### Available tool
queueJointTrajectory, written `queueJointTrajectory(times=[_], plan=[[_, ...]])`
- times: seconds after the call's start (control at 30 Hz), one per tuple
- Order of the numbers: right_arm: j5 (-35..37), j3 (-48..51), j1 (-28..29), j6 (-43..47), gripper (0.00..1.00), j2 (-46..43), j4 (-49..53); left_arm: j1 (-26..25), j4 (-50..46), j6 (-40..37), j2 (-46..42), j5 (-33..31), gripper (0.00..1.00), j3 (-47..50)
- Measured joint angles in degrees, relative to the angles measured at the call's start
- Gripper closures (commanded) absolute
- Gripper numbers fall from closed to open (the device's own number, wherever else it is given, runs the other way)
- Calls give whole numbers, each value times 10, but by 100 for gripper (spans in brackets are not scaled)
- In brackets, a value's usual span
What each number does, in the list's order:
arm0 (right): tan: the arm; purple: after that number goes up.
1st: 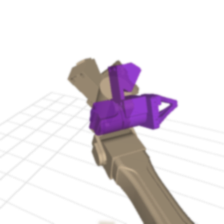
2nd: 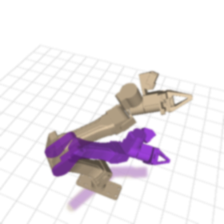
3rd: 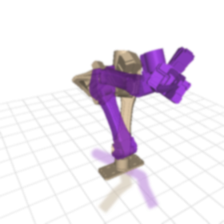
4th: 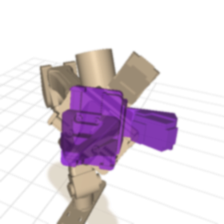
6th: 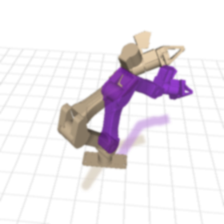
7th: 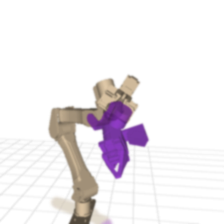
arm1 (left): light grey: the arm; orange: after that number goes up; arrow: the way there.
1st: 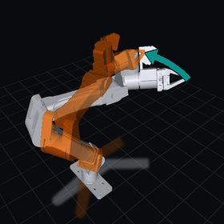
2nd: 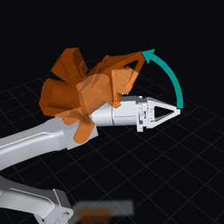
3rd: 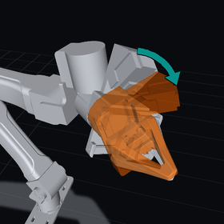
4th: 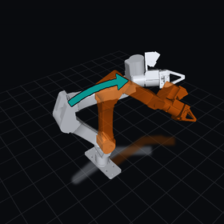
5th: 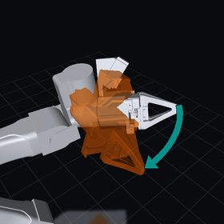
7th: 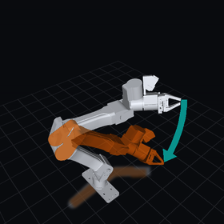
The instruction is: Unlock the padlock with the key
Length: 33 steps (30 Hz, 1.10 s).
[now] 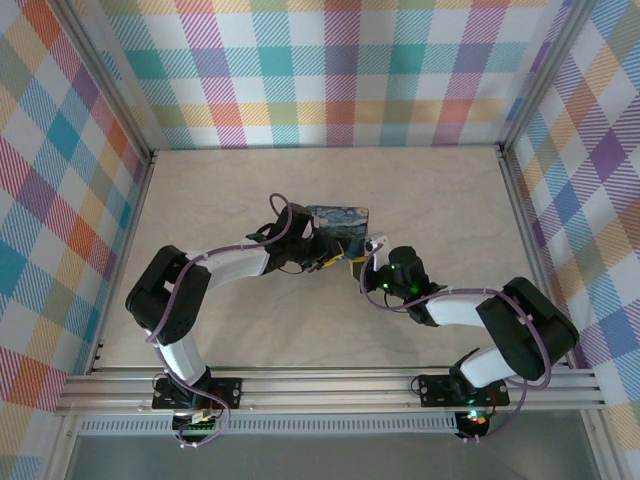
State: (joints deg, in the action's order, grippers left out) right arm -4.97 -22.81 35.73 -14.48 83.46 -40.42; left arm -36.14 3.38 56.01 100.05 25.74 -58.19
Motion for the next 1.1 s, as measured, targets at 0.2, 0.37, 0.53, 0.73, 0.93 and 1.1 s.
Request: queueJointTrajectory(times=[0.2,0.37,0.53,0.73,0.93,1.1], plan=[[0,0,0,0,100,0,1,0,0,2,0,0,83,0],[0,0,0,0,100,0,1,0,0,2,0,0,84,0],[2,4,0,0,100,0,2,0,0,4,0,-1,84,0],[11,15,0,0,100,-2,16,0,0,5,0,-1,84,0],[3,15,0,-1,100,-3,8,0,0,12,0,-1,84,0],[-5,15,3,-8,100,-3,-6,0,4,16,0,-1,84,3]])
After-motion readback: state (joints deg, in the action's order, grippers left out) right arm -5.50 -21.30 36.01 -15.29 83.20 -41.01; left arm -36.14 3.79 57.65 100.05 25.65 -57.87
